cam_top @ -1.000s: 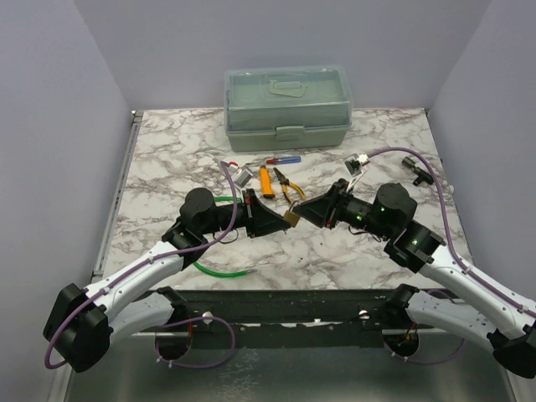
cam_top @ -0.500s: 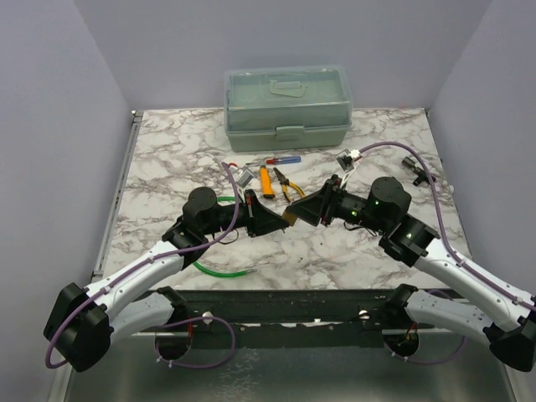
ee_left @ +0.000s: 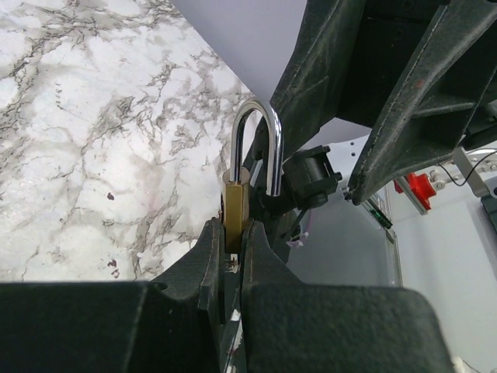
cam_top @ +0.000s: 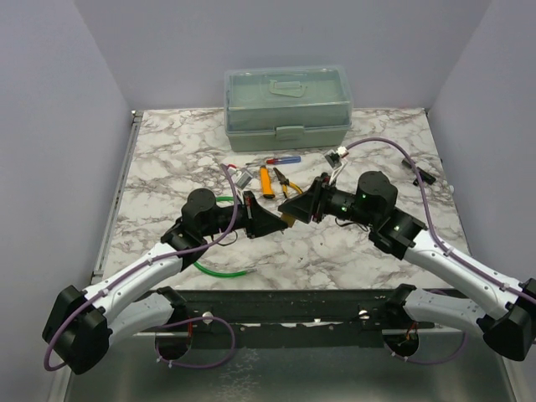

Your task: Unlock with the key

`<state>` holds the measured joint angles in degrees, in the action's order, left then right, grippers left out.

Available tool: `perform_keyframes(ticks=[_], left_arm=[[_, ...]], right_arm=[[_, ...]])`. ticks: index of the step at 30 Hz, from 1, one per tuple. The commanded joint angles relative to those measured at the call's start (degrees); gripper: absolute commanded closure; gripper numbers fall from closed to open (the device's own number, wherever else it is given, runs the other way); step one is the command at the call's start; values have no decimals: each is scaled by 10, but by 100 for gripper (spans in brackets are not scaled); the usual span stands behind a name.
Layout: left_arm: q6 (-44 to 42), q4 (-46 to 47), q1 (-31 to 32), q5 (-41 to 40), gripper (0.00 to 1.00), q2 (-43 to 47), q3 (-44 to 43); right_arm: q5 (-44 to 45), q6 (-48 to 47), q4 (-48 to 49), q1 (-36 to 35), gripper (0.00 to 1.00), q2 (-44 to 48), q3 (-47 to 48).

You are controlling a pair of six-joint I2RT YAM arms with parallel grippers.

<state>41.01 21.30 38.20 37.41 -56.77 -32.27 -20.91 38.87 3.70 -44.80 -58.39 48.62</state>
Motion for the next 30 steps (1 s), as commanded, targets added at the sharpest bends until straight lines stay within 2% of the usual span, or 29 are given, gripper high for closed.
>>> perform_keyframes(ticks=[1, 9, 15, 23, 30], left_arm=[[-8, 13, -2, -11, 100, 16, 7], [0, 12, -1, 1, 100, 26, 0], [12, 12, -2, 21, 100, 35, -10], [41, 22, -2, 83, 100, 42, -30], [60, 40, -2, 111, 100, 50, -34]], right_arm=[[-11, -24, 6, 1, 58, 16, 26], [83, -73, -81, 1, 51, 69, 21], [99, -93, -82, 1, 44, 90, -8], [45, -110, -52, 1, 39, 72, -8], [-26, -121, -20, 1, 40, 48, -2]])
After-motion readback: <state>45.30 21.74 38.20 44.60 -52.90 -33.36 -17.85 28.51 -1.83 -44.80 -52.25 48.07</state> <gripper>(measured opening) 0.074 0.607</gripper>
